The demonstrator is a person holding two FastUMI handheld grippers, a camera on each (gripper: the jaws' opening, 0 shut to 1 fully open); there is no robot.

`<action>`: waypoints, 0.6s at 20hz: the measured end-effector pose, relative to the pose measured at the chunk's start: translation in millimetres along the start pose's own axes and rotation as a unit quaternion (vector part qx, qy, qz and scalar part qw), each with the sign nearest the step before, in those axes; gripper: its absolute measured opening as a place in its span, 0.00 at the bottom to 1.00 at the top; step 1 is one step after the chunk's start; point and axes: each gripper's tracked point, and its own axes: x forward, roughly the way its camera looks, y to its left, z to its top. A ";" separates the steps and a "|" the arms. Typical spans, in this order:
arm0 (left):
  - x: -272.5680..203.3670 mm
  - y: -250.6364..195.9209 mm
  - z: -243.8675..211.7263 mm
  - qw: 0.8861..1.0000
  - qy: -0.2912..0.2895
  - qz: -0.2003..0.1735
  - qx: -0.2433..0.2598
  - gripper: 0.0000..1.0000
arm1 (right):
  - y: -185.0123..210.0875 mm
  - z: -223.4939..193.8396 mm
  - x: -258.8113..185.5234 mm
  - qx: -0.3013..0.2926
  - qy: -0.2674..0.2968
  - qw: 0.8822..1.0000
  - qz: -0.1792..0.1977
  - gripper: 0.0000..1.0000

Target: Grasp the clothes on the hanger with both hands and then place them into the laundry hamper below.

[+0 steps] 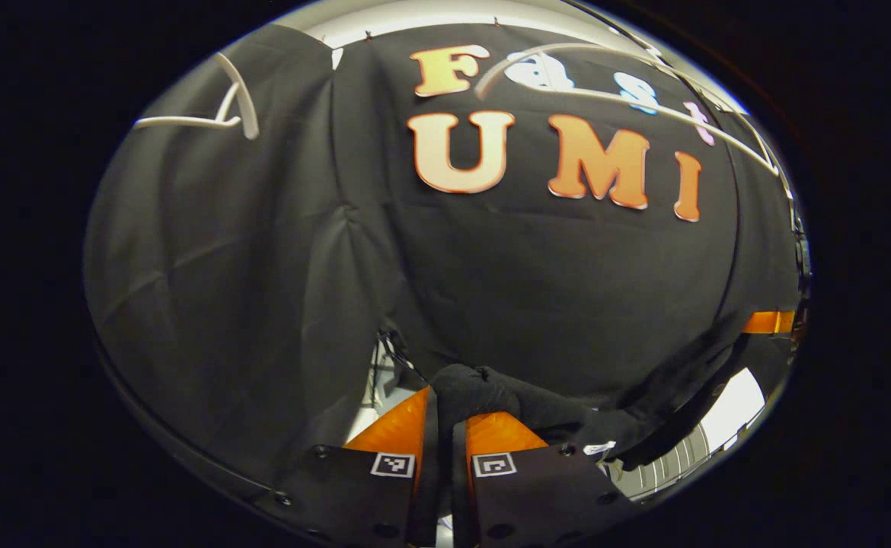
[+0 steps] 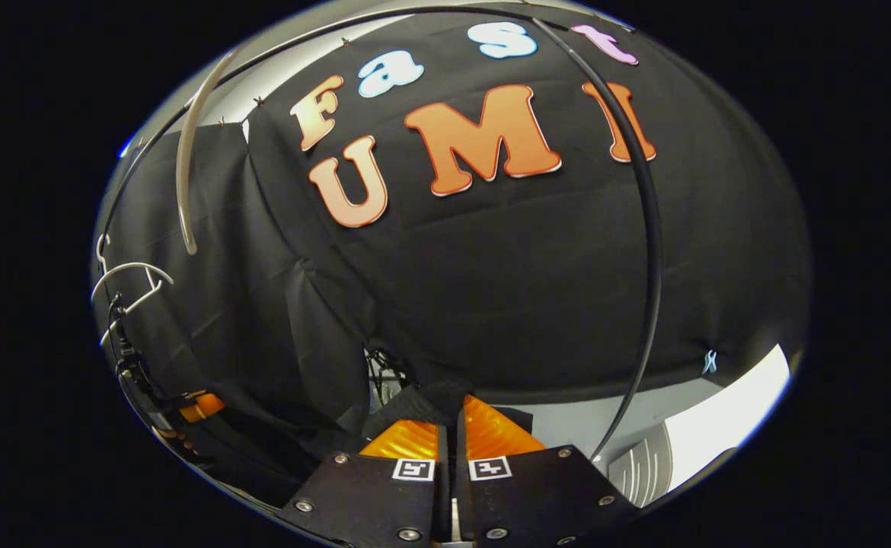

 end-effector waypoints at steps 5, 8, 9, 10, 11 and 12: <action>11.9 -57.2 -45.2 0.997 0.049 -0.055 0.016 0.14 | 36.0 -62.0 6.6 -0.008 0.045 0.999 0.010 0.02; 15.8 -82.2 -80.4 0.993 0.091 -0.078 0.021 0.14 | 49.5 -101.8 15.5 -0.002 0.075 0.997 0.008 0.02; 18.8 -87.8 -93.5 0.990 0.107 -0.084 0.024 0.14 | 52.6 -114.9 19.4 -0.001 0.086 0.996 0.005 0.03; 20.6 -92.6 -105.2 0.988 0.122 -0.088 0.026 0.14 | 53.9 -128.9 23.7 -0.003 0.100 0.995 -0.002 0.03; 24.0 -94.9 -115.2 0.986 0.139 -0.089 0.028 0.14 | 56.3 -142.5 28.0 -0.005 0.114 0.993 -0.009 0.05; 26.8 -95.7 -126.9 0.984 0.155 -0.086 0.030 0.14 | 57.6 -154.1 33.4 -0.007 0.128 0.992 -0.016 0.06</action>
